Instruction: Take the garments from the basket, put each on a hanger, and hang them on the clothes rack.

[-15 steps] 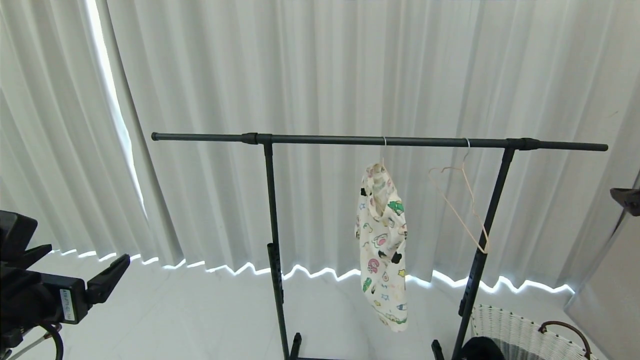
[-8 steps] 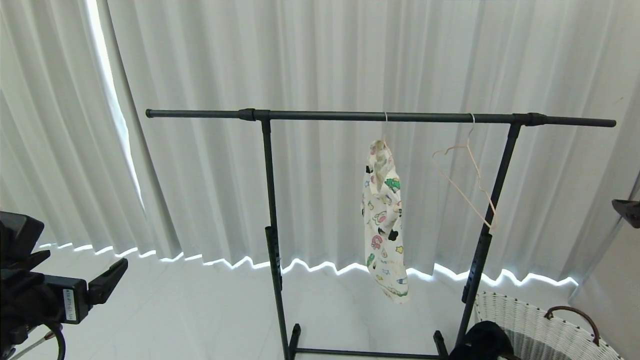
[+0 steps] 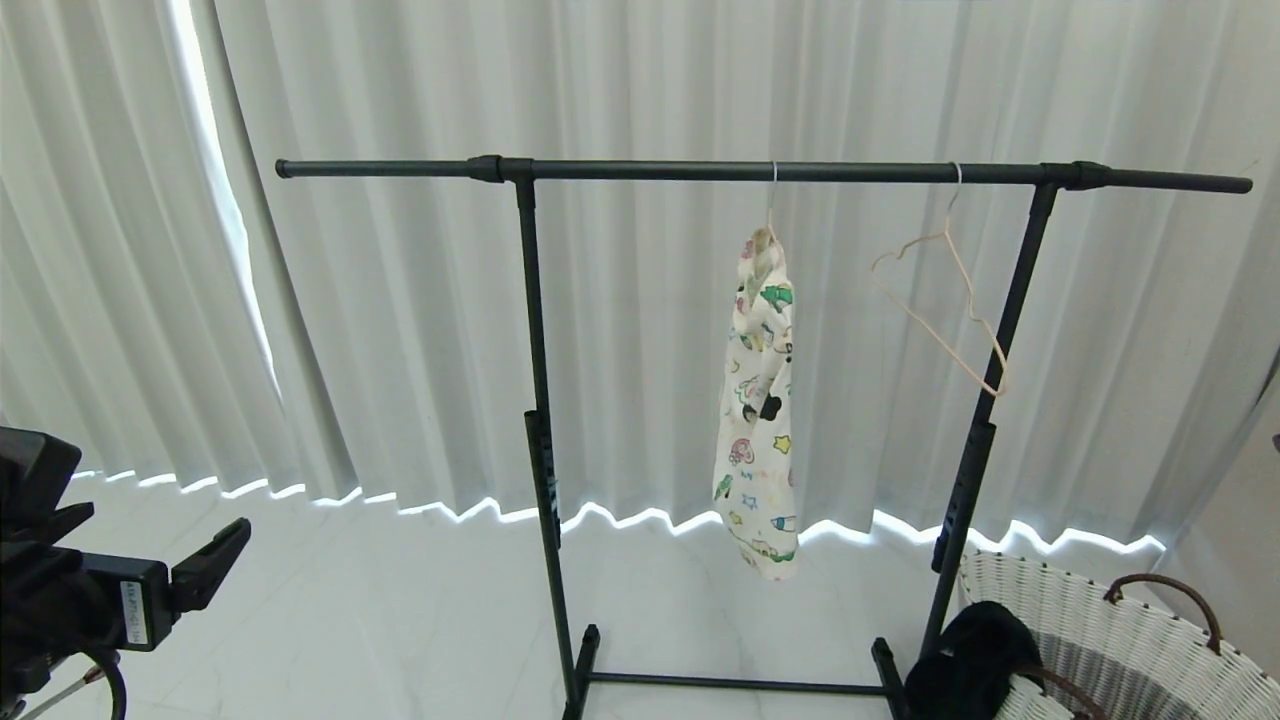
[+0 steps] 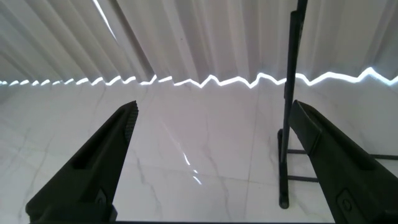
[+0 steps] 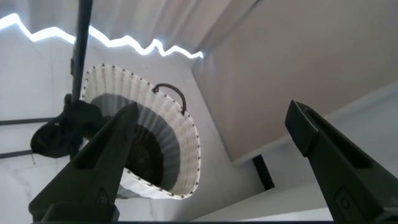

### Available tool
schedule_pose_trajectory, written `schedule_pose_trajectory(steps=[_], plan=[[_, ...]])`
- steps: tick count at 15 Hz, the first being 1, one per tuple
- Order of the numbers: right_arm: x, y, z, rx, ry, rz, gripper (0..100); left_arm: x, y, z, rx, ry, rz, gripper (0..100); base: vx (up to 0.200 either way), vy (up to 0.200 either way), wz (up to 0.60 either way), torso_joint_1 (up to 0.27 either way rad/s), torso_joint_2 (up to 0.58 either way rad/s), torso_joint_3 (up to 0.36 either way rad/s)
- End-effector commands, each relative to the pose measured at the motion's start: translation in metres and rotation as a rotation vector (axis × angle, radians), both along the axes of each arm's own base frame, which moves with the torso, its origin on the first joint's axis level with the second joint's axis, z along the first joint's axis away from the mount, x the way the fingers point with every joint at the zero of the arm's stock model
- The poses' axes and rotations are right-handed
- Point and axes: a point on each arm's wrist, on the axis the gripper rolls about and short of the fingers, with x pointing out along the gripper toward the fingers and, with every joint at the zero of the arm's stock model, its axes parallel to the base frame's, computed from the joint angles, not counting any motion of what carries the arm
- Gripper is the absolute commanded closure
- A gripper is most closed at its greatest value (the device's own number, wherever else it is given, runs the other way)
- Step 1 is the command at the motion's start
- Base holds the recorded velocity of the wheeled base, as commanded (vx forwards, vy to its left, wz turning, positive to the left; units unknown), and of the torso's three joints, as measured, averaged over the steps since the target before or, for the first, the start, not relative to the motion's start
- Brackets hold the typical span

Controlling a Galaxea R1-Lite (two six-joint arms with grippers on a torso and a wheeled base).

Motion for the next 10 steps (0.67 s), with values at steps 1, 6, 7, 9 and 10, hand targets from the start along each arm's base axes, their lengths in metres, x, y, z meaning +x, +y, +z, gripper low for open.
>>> schedule_pose_trajectory(steps=[1, 6, 7, 9, 10], plan=[[0.001, -0.003, -0.011, -0.005, 0.021, -0.02, 0, -0.001, 0.0, -0.002, -0.003, 0.004, -0.001, 0, 0.0, 0.0, 0.0, -0.183, 0.46, 0.29], [0.002, -0.004, -0.032, -0.022, -0.01, -0.028, 0, -0.005, -0.003, -0.005, -0.002, 0.009, -0.019, 0, 0.0, 0.0, 0.0, -0.154, 0.43, 0.269], [0.001, -0.004, -0.035, -0.036, -0.015, -0.024, 0, -0.005, -0.004, -0.005, -0.002, 0.012, -0.029, 0, 0.0, 0.0, 0.0, -0.061, 0.16, 0.115], [0.001, -0.004, -0.039, -0.045, -0.019, -0.02, 0, -0.006, -0.005, -0.008, -0.002, 0.021, -0.034, 0, 0.0, 0.0, 0.0, -0.024, 0.07, 0.041], [0.001, -0.004, -0.042, -0.046, -0.018, -0.02, 0, -0.006, -0.005, -0.009, -0.002, 0.024, -0.038, 0, 0.0, 0.0, 0.0, 0.0, 0.0, 0.0]])
